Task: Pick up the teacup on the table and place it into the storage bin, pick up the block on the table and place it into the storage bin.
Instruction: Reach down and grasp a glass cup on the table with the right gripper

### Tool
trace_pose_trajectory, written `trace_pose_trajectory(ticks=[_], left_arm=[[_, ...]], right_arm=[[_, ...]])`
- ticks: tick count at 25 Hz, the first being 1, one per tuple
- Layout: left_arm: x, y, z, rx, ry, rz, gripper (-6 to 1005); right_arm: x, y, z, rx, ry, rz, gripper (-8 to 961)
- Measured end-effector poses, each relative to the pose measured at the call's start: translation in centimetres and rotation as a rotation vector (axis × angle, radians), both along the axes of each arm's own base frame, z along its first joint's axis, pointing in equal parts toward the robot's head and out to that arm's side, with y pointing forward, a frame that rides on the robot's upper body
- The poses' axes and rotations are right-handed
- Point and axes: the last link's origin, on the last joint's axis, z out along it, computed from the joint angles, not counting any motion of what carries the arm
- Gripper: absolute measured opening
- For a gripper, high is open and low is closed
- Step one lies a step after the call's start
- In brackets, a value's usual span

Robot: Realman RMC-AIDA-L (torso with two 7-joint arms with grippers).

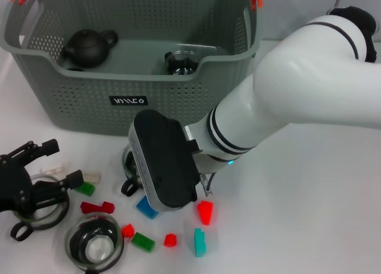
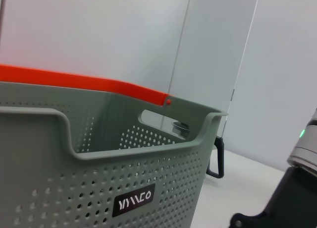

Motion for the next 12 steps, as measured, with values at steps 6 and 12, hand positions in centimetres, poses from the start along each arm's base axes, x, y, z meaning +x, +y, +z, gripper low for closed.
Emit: trace_pose_trajectory(ticks=[6, 12], left_arm=[[0.1, 0.1, 0.0, 0.003, 0.002, -0.005, 934], [0.2, 0.2, -0.2, -0.002, -0.004, -0.008, 934]], right_arm=[[0.1, -0.9, 0.8, -0.038, -0.046, -0.057, 675], [0.4, -0.9, 1.2, -0.036, -0.068, -0.089, 673]])
